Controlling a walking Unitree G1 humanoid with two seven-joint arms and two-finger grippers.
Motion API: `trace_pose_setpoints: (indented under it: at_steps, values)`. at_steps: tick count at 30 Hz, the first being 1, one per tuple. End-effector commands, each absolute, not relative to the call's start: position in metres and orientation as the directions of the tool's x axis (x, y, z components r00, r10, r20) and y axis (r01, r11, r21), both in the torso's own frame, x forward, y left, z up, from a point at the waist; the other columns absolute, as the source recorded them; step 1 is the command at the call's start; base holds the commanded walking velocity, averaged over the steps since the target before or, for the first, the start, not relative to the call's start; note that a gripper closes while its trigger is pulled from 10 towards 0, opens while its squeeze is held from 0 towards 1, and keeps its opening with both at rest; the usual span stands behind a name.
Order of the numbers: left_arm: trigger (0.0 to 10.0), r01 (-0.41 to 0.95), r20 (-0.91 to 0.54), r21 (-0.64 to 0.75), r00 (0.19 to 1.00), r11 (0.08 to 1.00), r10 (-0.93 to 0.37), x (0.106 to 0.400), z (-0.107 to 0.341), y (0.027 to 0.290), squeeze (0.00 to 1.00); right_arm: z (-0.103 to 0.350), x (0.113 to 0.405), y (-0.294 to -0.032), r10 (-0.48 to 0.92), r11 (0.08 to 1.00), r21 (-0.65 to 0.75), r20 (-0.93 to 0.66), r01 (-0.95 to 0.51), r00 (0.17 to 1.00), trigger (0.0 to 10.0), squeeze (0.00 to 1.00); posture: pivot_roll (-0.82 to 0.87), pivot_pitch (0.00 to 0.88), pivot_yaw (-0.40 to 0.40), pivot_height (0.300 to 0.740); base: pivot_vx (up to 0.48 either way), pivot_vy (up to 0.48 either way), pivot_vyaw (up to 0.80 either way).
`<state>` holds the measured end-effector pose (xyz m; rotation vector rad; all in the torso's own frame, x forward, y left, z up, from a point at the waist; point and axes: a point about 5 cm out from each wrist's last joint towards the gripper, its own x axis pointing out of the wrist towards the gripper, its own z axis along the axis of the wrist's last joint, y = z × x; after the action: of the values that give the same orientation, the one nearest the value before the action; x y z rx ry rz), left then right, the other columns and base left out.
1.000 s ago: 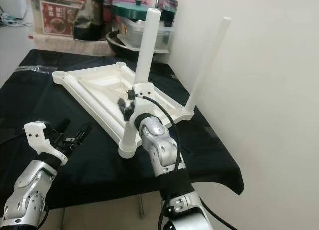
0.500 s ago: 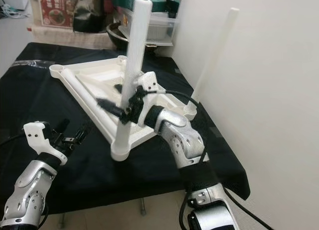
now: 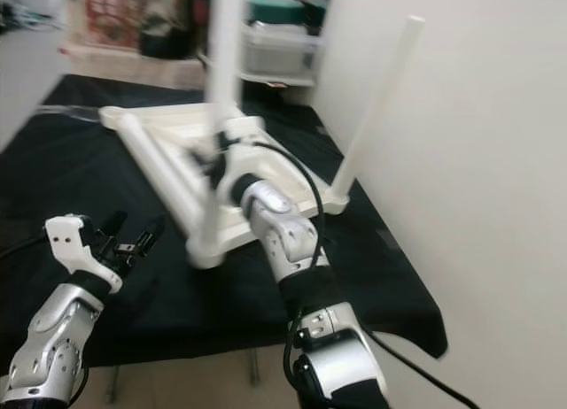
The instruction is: Building children table
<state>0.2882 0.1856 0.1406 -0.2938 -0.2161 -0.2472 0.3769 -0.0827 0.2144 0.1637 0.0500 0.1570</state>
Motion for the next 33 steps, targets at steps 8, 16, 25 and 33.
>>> trace_pose_setpoints:
  at_steps: [8,16,25,33]
  values:
    - [10.0,0.291,0.244,-0.264,0.943,0.92,-0.228,0.288,0.141,0.181,0.0,0.18,0.342,-0.058,0.213,0.976,0.009,-0.201,-0.215,0.956,10.0,0.0,0.16,0.0,-0.213,0.74,0.0,0.0,0.0]
    - [10.0,0.29,0.245,-0.263,0.943,0.92,-0.227,0.289,0.141,0.181,0.0,0.211,0.344,-0.039,0.489,0.867,0.128,-0.033,-0.481,0.872,10.0,1.0,0.17,0.0,-0.221,0.74,0.0,0.0,0.0]
    - [10.0,0.291,0.247,-0.267,0.942,0.919,-0.227,0.289,0.141,0.18,0.0,0.227,0.308,-0.04,0.926,0.343,0.039,0.155,-0.939,0.345,10.0,0.0,0.17,0.0,-0.227,0.74,0.0,0.0,0.0]
    - [10.0,0.285,0.25,-0.27,0.943,0.92,-0.219,0.289,0.141,0.18,0.0,0.201,0.337,-0.028,0.837,0.546,0.083,-0.04,-0.833,0.545,0.0,0.0,0.18,0.0,-0.233,0.74,0.0,0.0,0.0]
